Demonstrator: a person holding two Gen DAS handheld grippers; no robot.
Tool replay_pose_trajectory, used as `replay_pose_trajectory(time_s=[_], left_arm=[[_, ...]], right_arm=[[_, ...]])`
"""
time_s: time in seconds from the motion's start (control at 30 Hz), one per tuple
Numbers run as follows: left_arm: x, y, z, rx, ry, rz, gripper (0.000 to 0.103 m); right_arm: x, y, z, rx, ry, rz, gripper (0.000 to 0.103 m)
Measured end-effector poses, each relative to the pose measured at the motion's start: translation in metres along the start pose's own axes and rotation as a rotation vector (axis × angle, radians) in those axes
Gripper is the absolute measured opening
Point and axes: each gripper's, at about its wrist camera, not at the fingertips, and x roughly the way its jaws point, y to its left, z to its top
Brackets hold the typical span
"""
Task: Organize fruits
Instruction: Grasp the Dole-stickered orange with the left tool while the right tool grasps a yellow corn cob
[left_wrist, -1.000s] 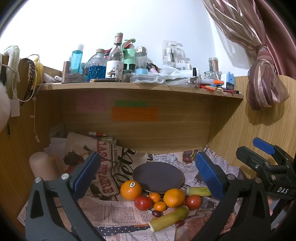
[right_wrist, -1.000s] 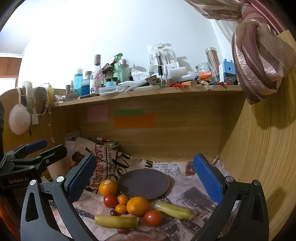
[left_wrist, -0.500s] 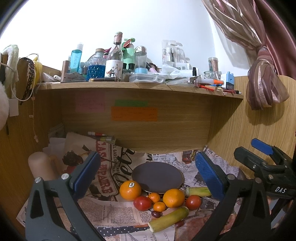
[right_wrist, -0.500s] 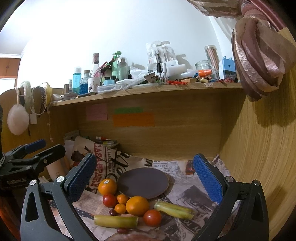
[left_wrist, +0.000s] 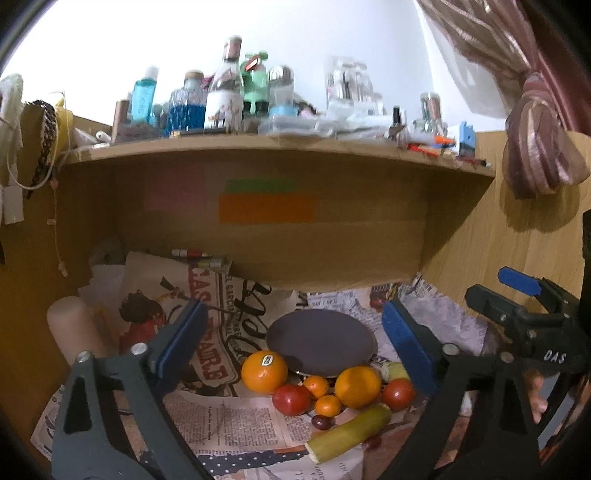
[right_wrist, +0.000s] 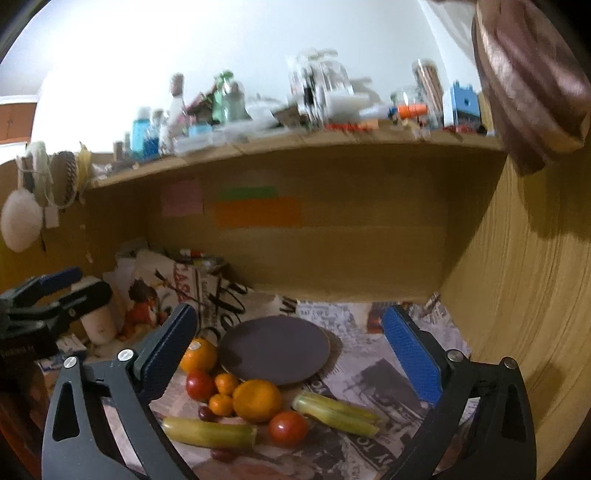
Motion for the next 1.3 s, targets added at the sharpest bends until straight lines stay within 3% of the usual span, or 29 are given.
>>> replay_pose_trajectory(time_s=[0.23,0.37,0.53,0.7,1.03,1.3], left_arm=[[0.047,0.028,-0.015,-0.035,0.161,0.002,0.073],[0.076,0.044,-0.031,-0.053,0.258,0.013,0.069],[0.111,0.059,-0.052,-0.079,0.381,0.003,0.068],[0.142,0.062,-0.067,-0.081,0.48,-0.014,0.068],[0.188,0.053,-0.077,-0.024,0.579,-0.045,0.069],[0.215,0.058,-0.088,-0.085,0.656,-0.101,0.072]], right_arm=[[0.041,-0.032,-0.024,-0.003,0.191,-0.014,0.079],[0.062,-0.048,-0.039,0.002,0.307,-0.01,0.073],[0.083,-0.062,-0.057,0.016,0.438,0.025,0.069],[0.101,-0.063,-0.07,-0.011,0.513,0.039,0.069],[0.133,-0.07,-0.09,-0.042,0.657,0.054,0.07],[0.149,-0.072,-0.093,-0.05,0.7,0.052,0.066]])
